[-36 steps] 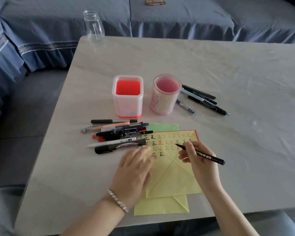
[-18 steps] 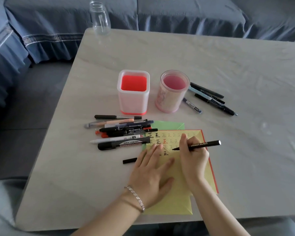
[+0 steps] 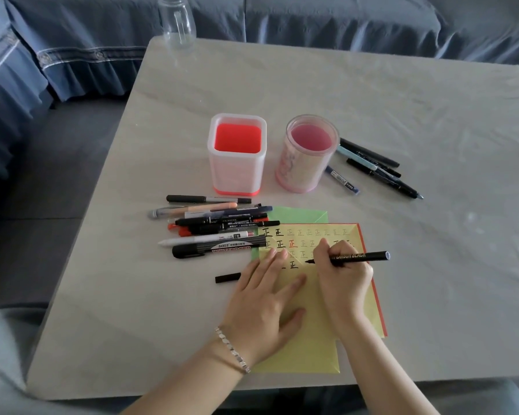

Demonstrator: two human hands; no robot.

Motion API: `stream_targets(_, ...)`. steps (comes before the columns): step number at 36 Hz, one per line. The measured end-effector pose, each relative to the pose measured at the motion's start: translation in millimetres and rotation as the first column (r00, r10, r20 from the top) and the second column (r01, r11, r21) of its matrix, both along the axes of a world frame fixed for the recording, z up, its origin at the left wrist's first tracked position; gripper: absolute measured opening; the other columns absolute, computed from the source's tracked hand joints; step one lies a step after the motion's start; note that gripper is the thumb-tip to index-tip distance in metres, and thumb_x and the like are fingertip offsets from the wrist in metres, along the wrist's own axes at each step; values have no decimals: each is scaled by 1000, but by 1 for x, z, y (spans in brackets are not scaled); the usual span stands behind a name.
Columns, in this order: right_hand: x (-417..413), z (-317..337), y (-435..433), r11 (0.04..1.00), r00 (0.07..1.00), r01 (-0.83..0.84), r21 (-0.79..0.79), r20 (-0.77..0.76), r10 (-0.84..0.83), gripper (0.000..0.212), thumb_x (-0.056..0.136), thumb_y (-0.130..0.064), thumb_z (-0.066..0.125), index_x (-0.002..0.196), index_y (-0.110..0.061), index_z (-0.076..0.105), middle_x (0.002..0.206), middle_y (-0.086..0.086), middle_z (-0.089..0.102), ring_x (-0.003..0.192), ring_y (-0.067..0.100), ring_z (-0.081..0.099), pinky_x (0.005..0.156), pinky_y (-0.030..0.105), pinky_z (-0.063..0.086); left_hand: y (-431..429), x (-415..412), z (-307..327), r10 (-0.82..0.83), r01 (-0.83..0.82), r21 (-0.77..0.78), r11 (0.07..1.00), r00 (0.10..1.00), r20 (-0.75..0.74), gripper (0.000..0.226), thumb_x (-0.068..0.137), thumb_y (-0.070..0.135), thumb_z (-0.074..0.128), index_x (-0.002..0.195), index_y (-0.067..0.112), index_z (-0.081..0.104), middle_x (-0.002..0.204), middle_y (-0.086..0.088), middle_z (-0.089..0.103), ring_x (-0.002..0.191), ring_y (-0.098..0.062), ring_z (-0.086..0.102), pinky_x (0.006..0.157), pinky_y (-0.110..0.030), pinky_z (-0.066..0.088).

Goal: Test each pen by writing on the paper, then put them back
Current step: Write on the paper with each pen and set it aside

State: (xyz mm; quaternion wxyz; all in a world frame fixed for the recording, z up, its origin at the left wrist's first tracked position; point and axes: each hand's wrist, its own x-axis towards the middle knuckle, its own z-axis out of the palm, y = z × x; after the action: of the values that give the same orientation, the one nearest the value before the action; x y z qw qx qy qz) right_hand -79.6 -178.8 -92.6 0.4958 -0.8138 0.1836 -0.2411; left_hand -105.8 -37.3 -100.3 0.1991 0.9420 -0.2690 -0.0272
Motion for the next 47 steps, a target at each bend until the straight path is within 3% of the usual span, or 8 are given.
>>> stream_targets(6, 1, 1, 2, 1000, 1000, -13, -13, 11, 13, 32, 77, -21, 59, 50, -9, 45, 41, -7, 41, 45, 4, 43, 45, 7, 30, 0, 0, 0, 8, -8, -6, 1000, 1000, -1, 43, 85, 50, 42, 121, 30, 56, 141, -11, 43, 135, -23, 25, 110, -37, 15)
stream_targets(10, 1, 0, 0, 999, 1000, -25, -24, -5, 25, 38, 80, -7, 66, 50, -10, 44, 41, -8, 40, 44, 2, 43, 46, 7, 31, 0, 0, 1, 13, -13, 0, 1000, 1000, -2, 44, 85, 50, 41, 121, 30, 56, 140, -11, 43, 135, -23, 26, 110, -36, 15)
stream_targets(20, 1, -2, 0, 996, 1000, -30, -79, -7, 29, 50, 79, -5, 67, 47, -27, 35, 40, -10, 35, 46, 3, 42, 46, 8, 31, 0, 1, 2, 13, -13, 3, 1000, 1000, -18, 44, 85, 51, 41, 121, 30, 57, 140, -11, 44, 134, -23, 28, 110, -36, 15)
stream_targets(27, 1, 0, 1, 1000, 1000, 19, -23, -8, -19, 31, 76, -23, 57, 50, -11, 45, 41, -5, 40, 48, 5, 45, 47, 8, 32, 0, 1, 3, 13, -12, 9, 1000, 1000, -20, 45, 85, 51, 41, 121, 30, 58, 140, -11, 44, 134, -23, 26, 110, -36, 15)
stream_targets(33, 1, 0, -1, 999, 999, 1, -48, -37, -2, 39, 81, -7, 65, 49, -11, 43, 41, -1, 39, 50, 11, 41, 48, 11, 32, 0, 1, 4, 16, -16, 6, 1000, 1000, -24, 45, 85, 51, 41, 121, 30, 58, 139, -12, 45, 134, -24, 31, 110, -36, 16)
stream_targets(38, 1, 1, 0, 1000, 998, 1, -27, -62, -3, 47, 78, -2, 63, 45, -19, 34, 37, -6, 30, 44, 6, 38, 46, 12, 30, 0, 1, 3, 18, -17, 25, 1000, 999, -31, 45, 85, 51, 40, 122, 31, 57, 140, -12, 44, 134, -25, 32, 109, -37, 17)
stream_targets(47, 1, 5, 2, 1000, 996, 31, 7, -86, -30, 36, 79, -3, 63, 49, -5, 43, 41, -1, 35, 45, 4, 40, 48, 9, 32, -1, 1, 4, 16, -16, 22, 1000, 999, -38, 45, 84, 51, 40, 121, 30, 58, 139, -12, 44, 133, -26, 35, 109, -37, 17)
